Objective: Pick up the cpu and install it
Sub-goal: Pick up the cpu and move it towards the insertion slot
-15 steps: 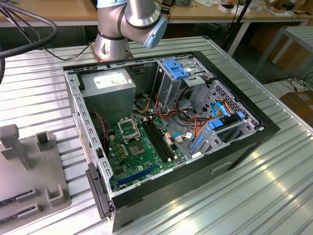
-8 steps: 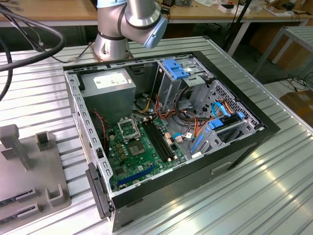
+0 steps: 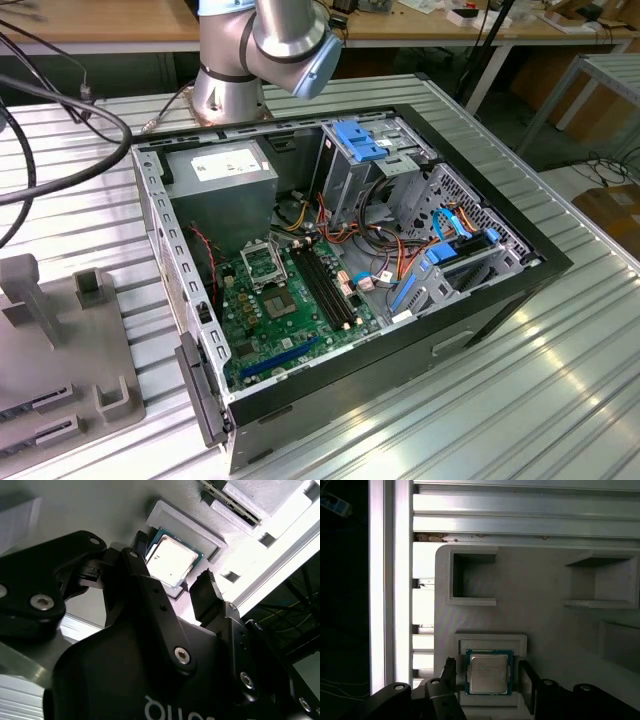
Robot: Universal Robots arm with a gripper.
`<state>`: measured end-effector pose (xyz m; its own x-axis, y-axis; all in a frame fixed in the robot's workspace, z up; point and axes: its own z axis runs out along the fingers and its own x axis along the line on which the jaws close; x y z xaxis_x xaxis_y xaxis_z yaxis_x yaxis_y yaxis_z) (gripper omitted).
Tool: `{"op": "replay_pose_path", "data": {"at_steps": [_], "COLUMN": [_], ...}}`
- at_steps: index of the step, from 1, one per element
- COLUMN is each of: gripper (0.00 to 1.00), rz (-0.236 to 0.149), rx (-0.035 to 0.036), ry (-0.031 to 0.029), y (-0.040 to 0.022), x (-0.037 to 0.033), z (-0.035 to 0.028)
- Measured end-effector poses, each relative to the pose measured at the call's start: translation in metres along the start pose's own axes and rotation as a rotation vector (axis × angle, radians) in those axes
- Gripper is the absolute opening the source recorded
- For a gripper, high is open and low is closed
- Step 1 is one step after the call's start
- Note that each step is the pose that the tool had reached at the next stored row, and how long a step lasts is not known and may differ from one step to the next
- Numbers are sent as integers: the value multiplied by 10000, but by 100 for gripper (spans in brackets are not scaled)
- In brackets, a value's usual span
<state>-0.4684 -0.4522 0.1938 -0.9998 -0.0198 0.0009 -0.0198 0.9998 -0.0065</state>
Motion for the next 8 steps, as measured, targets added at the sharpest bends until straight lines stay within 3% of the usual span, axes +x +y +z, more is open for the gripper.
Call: {"op": "replay_pose_path", "data": {"at_steps": [8], "gripper": [62], "rz": [3], "rx": [21], "ry": [0], "y": [0], "x": [-1], "z": [21]}}
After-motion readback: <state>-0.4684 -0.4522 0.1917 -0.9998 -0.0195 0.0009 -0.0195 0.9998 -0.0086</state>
